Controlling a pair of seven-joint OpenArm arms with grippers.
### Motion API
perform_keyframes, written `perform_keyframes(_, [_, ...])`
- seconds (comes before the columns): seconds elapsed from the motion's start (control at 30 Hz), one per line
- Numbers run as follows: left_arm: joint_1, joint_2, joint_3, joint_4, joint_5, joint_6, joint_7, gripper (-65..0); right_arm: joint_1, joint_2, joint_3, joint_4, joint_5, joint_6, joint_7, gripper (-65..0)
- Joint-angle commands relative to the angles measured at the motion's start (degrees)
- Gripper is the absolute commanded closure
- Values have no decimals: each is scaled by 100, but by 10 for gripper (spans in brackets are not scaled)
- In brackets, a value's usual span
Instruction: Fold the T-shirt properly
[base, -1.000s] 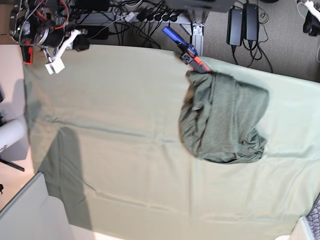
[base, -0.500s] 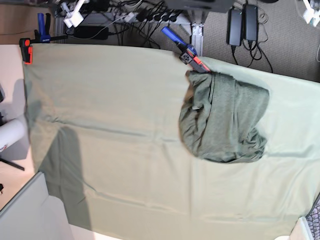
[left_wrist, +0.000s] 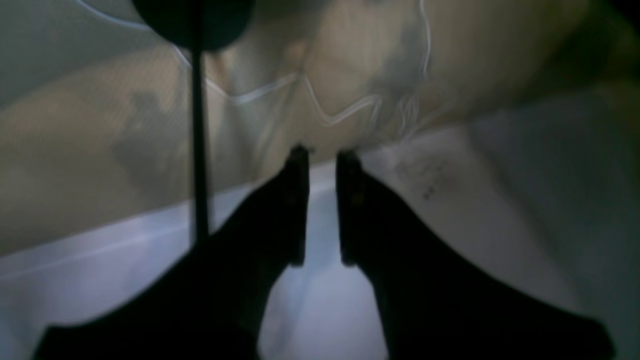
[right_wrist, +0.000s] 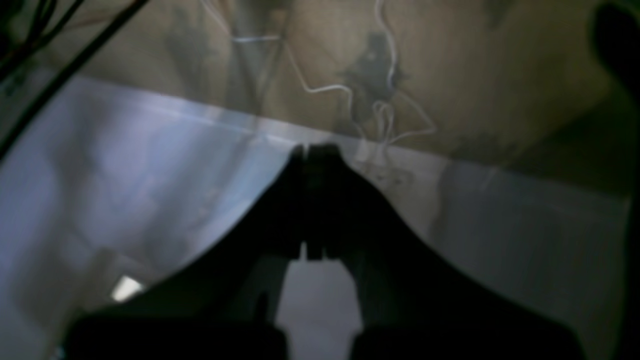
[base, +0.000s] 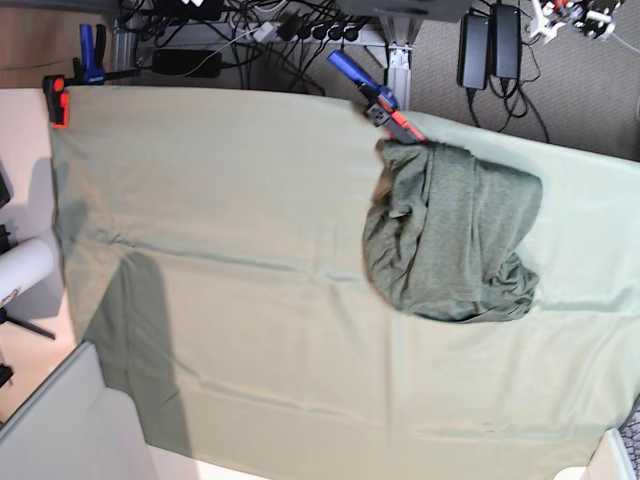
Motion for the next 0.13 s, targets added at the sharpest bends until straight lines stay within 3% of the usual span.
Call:
perform_keyframes(0.0, [-85,46,59,-254,-7,-39,24,-97,149,94,-90,-153,2,17,4,0])
perform_keyframes(0.1, [-494,271,127,-927,4,-42,-433,-97,756,44,-439,-577,4,20,61,0])
